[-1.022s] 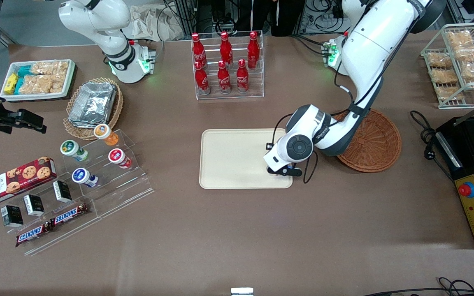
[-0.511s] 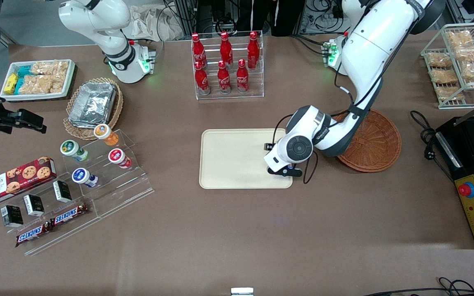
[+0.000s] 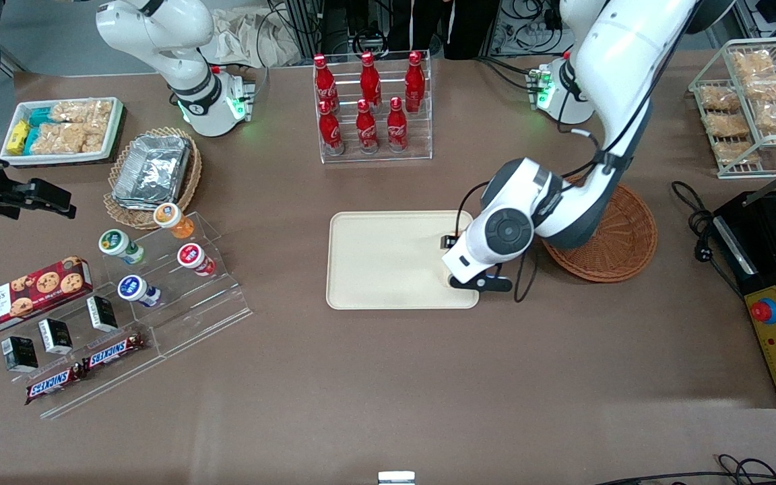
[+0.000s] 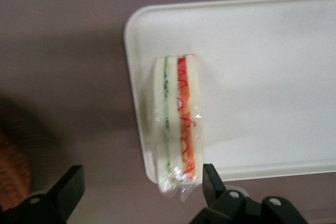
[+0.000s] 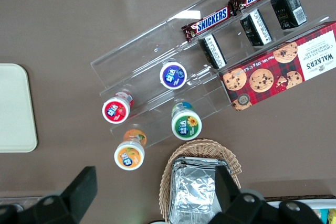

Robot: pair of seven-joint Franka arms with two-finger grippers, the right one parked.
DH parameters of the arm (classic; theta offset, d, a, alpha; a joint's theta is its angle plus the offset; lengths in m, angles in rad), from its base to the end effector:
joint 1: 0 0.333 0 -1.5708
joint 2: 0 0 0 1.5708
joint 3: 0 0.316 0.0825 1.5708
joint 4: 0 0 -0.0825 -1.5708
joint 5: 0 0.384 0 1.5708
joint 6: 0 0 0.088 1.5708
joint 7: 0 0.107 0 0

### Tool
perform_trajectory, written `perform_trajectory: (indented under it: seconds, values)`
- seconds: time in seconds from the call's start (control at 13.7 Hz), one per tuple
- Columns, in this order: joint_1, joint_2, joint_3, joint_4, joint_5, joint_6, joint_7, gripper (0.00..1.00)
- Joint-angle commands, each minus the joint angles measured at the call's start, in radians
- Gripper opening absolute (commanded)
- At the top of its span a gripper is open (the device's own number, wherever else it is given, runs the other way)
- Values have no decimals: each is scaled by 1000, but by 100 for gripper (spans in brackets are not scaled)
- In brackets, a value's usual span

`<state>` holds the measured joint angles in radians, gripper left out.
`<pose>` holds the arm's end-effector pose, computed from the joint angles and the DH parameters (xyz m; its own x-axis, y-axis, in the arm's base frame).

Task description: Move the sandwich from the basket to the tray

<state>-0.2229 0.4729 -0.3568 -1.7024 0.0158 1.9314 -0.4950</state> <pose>0.5475 -0.3322 0.3179 0.9637 -0.0741 -0.2565 -0.0694 -0.9972 0.0274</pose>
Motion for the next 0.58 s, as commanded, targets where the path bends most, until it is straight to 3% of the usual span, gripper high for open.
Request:
perform_trajectory:
  seconds: [0.0,0.51]
  values:
    - [43,-115,13,-23,13,-90,-4,100]
    - [244,-350,41,-124,15,-210,307,100]
